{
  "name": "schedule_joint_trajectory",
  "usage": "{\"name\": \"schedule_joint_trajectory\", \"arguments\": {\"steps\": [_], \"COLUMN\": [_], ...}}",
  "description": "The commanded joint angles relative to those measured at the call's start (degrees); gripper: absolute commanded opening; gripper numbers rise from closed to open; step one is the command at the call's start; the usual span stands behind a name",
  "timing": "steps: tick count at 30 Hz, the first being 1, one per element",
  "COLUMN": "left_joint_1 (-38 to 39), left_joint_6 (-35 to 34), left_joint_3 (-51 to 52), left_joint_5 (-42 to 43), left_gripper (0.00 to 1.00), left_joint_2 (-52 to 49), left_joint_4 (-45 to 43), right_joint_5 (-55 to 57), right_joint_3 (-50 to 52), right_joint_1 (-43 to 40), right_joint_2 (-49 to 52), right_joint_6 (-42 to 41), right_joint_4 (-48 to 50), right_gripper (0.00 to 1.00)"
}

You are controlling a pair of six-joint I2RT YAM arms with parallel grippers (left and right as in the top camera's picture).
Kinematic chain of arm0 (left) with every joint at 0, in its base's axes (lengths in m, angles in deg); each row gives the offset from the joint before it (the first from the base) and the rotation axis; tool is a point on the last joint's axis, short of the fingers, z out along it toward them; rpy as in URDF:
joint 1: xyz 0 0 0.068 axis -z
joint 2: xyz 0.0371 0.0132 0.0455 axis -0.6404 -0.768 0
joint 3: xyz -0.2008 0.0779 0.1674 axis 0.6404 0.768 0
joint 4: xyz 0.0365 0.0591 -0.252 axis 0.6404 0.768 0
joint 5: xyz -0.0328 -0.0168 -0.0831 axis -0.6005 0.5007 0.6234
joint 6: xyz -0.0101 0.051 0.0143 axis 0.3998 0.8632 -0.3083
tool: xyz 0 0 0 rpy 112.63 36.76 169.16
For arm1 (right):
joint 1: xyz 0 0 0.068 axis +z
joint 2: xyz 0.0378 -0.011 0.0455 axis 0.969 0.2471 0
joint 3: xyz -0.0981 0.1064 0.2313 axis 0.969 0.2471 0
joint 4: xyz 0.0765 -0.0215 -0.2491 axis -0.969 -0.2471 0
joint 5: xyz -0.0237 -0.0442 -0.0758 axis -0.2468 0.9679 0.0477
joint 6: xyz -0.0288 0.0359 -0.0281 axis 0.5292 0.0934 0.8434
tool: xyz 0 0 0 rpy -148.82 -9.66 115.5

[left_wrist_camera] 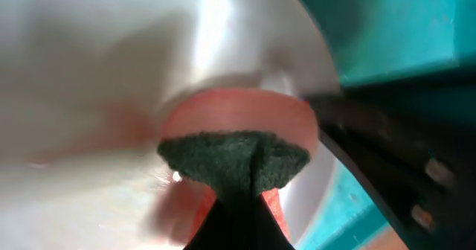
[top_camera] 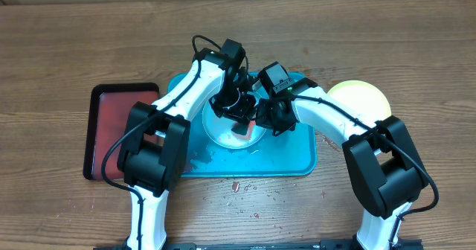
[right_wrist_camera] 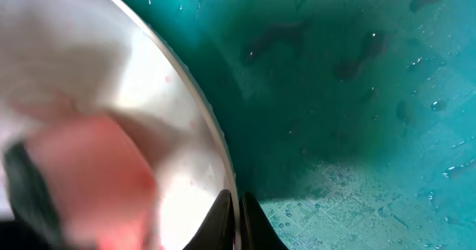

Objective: Clean dirty plates on tray and stack at the side
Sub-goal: 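Scrub the light-blue plate with the sponge in left gripper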

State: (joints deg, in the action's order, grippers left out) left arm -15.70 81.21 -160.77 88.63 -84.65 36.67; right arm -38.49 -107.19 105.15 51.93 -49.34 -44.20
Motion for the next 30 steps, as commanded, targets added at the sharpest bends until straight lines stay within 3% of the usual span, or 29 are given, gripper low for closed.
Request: {"name": "schedule_joint_trajectory", "arguments": {"steps": [1,3,6,13,15,18,19,23,26,30], "left_joint_1": [0.4,0.4,0.4,0.5,0.8,1.2,1.5,1.6,1.6,1.4], "left_joint_6": [-16.4,-24.5,-31.0,-33.6,-30.8,-19.0,-9.8,4.4,5.6,1.0], "left_joint_3": [-0.5,-0.5,-0.5,-0.5,-0.5,-0.5,-0.5,-0.5,-0.5,-0.5], "left_joint_5": [-21.2,-32.2,-41.8,-44.2,-39.9,-25.6,-12.7,5.5,5.6,-3.4], "left_gripper": [0.04,0.04,0.04,0.04,0.04,0.04,0.04,0.04,0.04,0.04], "left_joint_2": [-1.0,-1.0,-1.0,-1.0,-1.0,-1.0,-1.0,-1.0,-1.0,-1.0], "left_joint_4": [-0.4,0.5,1.3,1.1,0.4,-1.5,-2.3,-1.4,-0.7,-0.7], "right_joint_5": [2.2,2.2,2.2,2.2,2.2,2.2,2.2,2.2,2.2,2.2], "right_joint_3": [1.0,1.0,1.0,1.0,1.0,1.0,1.0,1.0,1.0,1.0], "right_joint_1": [0.4,0.4,0.4,0.4,0.4,0.4,0.4,0.4,0.4,0.4], "right_joint_2": [1.8,1.8,1.8,1.8,1.8,1.8,1.8,1.8,1.8,1.8], "right_joint_6": [0.6,0.6,0.6,0.6,0.6,0.6,0.6,0.6,0.6,0.6], "right_joint_4": [-1.0,-1.0,-1.0,-0.9,-0.9,-0.9,-0.9,-1.0,-1.0,-1.0], "right_gripper": [0.04,0.04,0.04,0.04,0.04,0.04,0.04,0.04,0.04,0.04]}}
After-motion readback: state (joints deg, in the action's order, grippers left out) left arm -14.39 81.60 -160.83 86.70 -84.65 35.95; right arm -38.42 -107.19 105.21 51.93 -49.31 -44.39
